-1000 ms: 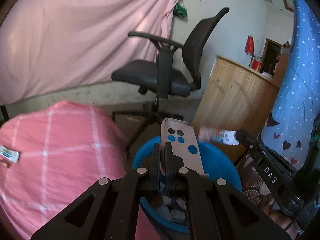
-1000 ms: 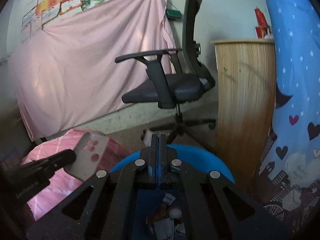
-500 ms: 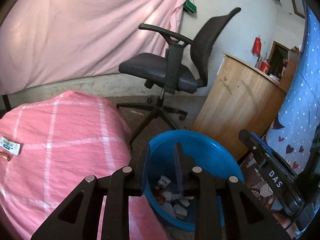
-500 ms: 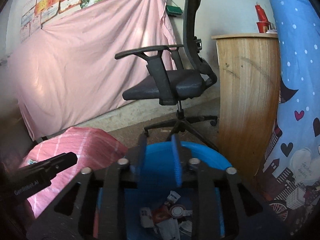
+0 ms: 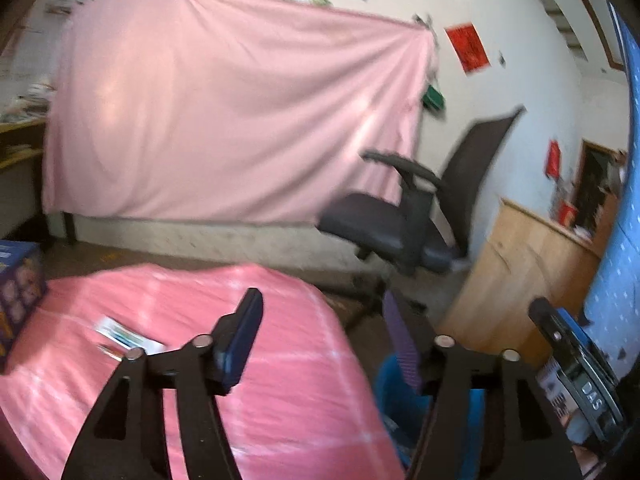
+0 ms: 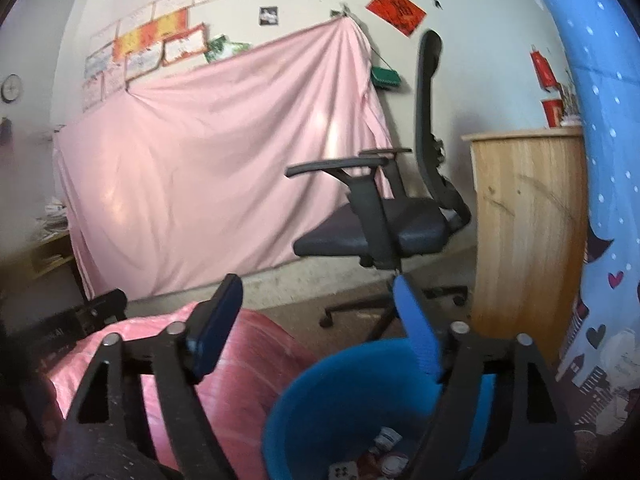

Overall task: Collect trash
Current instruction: 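Move both tools back over the table toward the orange battery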

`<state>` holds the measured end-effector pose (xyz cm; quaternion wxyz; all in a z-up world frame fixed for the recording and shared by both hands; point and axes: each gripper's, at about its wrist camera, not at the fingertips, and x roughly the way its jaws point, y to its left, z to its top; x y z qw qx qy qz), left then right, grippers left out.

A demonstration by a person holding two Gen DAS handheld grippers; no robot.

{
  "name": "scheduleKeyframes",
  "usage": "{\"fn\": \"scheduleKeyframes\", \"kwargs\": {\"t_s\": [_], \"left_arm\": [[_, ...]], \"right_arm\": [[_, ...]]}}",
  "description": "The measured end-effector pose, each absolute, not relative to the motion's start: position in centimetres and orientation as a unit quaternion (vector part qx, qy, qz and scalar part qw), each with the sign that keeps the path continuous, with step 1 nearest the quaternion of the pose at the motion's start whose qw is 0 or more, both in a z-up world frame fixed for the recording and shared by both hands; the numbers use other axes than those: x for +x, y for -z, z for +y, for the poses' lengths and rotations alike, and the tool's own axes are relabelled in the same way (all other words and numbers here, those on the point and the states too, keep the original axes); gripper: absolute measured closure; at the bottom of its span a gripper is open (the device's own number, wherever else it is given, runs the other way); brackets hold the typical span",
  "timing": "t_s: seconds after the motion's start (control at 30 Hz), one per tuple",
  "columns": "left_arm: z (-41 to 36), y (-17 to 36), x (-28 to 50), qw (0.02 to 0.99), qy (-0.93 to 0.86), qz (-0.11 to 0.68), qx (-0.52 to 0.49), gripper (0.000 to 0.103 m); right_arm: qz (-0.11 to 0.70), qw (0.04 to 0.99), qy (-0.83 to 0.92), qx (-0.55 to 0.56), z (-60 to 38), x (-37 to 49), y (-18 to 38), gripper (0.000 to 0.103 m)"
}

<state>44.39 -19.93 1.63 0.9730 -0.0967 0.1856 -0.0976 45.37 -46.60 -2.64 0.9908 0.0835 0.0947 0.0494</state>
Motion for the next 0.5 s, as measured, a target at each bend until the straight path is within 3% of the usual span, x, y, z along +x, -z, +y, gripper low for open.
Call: {"fn": "scheduleKeyframes", "kwargs": {"t_s": [0.13,0.2,0.27,0.5], "left_arm": [[-16.5,-2.1,43.3,0.980,0.060,0.158,-0.101,0.020],[-15.0,-2.2,42.7,0.983,0.047,0.145,-0.103,0.019],[-13.8,-2.0,42.4,0.985,0.032,0.139,-0.097,0.010],[-9.4,-0.9,40.0,0.990,-0.020,0.112,-0.082,0.005]], "right_arm": [[0.076,0.992,-0.073,0.072,-44.3,45.1,2.1,0.000],[0.067,0.992,-0.084,0.071,-43.1,45.1,1.9,0.000],[0.058,0.991,-0.094,0.070,-42.2,45.0,1.8,0.000],[0.043,0.987,-0.144,0.064,-37.7,45.1,1.4,0.000]]}}
